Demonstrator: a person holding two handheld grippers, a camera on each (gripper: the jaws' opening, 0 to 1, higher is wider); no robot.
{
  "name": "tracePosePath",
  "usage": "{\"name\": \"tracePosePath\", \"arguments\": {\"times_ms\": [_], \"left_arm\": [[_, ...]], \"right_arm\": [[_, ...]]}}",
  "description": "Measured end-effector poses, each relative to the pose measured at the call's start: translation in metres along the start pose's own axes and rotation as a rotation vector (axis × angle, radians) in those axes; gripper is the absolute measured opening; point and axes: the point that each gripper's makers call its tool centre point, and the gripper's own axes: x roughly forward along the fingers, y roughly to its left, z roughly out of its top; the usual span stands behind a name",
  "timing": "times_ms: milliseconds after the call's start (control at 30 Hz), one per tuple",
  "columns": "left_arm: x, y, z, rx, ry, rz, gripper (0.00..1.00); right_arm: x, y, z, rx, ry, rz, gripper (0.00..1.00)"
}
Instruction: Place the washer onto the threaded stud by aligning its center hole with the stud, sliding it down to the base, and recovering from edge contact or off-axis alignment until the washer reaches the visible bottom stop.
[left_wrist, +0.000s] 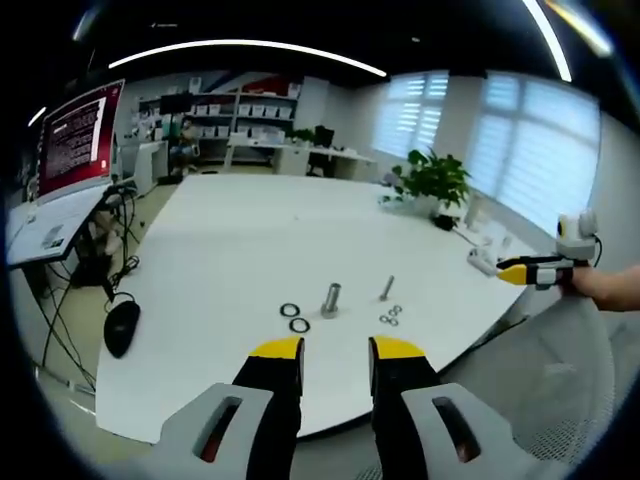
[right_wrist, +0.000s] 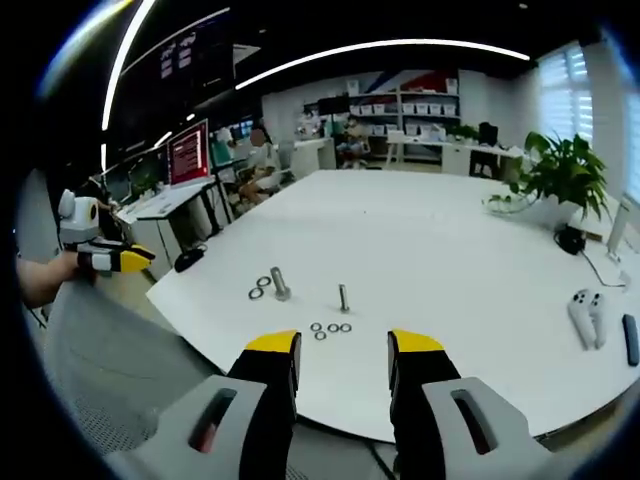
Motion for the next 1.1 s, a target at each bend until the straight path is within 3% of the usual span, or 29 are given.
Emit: {"name": "tracePosePath", "arguments": {"times_ms": [400, 1100], "left_arm": [[0.0017, -0.0046, -0.0047, 0.014, 0.028, -0.026, 0.24], [0.0018, -0.0031, -0.004, 0.002, 0.022, -0.022, 0.23]], "right_arm": [[-0.0006, -0.0046, -0.001, 0.016, -0.004, -0.016, 0.37], [-0.0016, -0.0045, -0.0017, 0.023, 0.003, -0.019, 0.37]]}}
